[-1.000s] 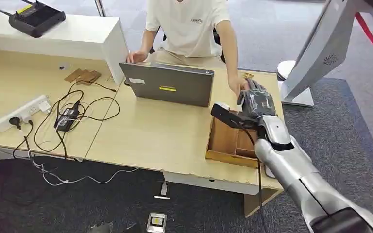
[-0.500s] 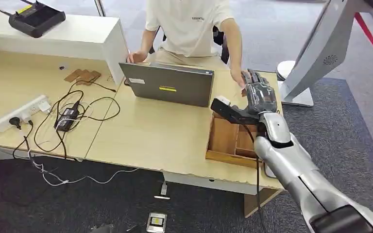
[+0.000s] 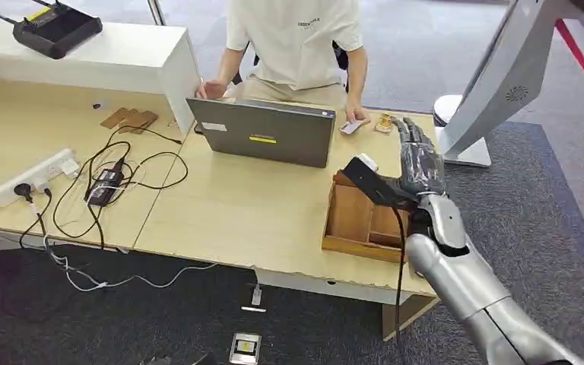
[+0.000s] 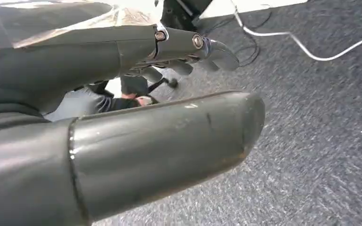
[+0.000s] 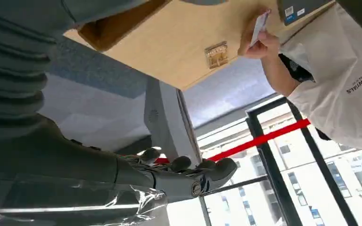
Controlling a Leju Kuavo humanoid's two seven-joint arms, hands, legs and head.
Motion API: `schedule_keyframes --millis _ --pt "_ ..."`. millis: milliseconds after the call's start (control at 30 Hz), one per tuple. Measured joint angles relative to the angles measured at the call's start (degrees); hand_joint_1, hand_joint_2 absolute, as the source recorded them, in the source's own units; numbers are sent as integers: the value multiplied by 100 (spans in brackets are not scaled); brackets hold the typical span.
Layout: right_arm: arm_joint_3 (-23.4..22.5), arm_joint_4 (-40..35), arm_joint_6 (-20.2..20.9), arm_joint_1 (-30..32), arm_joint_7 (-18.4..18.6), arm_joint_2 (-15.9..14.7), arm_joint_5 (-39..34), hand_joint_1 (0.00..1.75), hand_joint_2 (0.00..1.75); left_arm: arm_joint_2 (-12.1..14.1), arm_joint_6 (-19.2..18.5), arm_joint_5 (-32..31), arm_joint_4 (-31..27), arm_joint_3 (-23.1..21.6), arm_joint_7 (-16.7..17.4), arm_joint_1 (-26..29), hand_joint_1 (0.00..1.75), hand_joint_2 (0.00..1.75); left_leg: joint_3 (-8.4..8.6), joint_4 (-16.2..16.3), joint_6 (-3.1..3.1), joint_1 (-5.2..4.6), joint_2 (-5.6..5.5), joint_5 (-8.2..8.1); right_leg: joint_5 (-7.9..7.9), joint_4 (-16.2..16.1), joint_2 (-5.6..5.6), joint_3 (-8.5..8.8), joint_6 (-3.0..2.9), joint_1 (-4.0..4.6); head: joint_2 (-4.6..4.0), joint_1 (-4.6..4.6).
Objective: Pass the card to the sensor for recognition and then transmit it.
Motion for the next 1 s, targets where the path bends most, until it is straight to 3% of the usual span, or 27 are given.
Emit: schedule_keyframes --millis 200,533,800,1000 --pt "-251 -830 17 411 116 -312 -385 0 175 13 129 230 7 177 -63 96 0 0 4 0 0 1 1 0 0 -2 1 3 0 0 0 -2" --pt "-990 -2102 37 1678 280 -1049 -1123 0 175 42 229 524 59 487 -153 295 0 0 0 -1 -1 0 -1 -5 -2 -5 0 2 -1 -1 0 0" --pt "-1171 -2419 516 2184 149 -1158 -1149 0 175 42 232 557 63 568 -116 306 0 0 2 -2 -3 3 1 -4 -1 -2 3 2 -1 0 0 0" --pt "-1163 -2423 1038 2388 149 -1160 -665 0 175 41 229 557 63 571 -98 305 0 0 0 -2 -3 3 1 -4 -2 -2 3 2 -1 0 0 0"
